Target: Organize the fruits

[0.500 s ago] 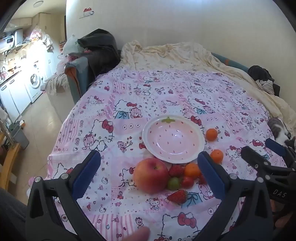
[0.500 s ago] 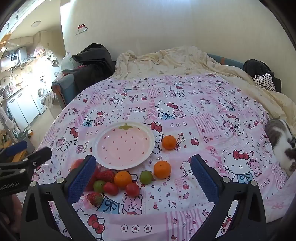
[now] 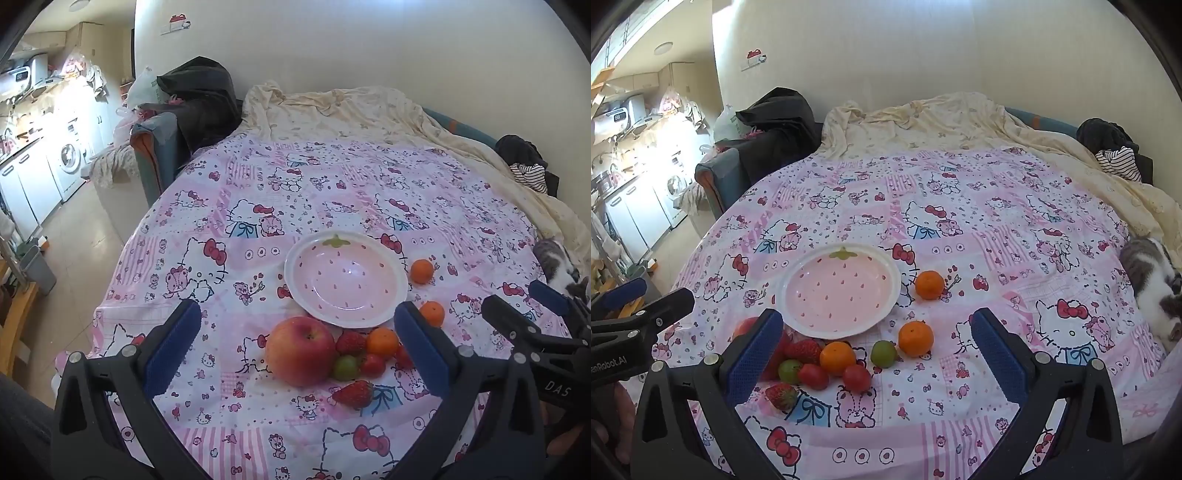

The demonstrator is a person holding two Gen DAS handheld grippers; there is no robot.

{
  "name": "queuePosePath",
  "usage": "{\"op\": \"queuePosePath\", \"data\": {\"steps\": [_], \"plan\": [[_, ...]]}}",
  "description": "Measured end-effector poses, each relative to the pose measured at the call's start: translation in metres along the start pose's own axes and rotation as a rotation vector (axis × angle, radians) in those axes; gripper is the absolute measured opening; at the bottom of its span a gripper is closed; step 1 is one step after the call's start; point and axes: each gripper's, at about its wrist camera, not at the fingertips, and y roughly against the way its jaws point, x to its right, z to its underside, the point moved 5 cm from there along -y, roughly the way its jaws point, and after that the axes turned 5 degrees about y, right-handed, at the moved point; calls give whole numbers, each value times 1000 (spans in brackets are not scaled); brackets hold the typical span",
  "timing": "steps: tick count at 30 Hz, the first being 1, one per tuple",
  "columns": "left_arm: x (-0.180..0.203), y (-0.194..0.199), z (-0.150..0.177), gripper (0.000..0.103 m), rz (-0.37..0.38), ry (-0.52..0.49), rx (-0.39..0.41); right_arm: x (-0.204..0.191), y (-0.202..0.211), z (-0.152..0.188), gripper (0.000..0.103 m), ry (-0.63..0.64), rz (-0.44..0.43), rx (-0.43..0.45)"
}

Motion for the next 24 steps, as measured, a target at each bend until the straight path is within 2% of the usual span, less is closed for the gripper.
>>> {"op": "queuePosePath", "data": {"steps": [24], "plan": [[-3,0,3,103,-17,7,11,0,0,0,103,-1,-3,3]]}}
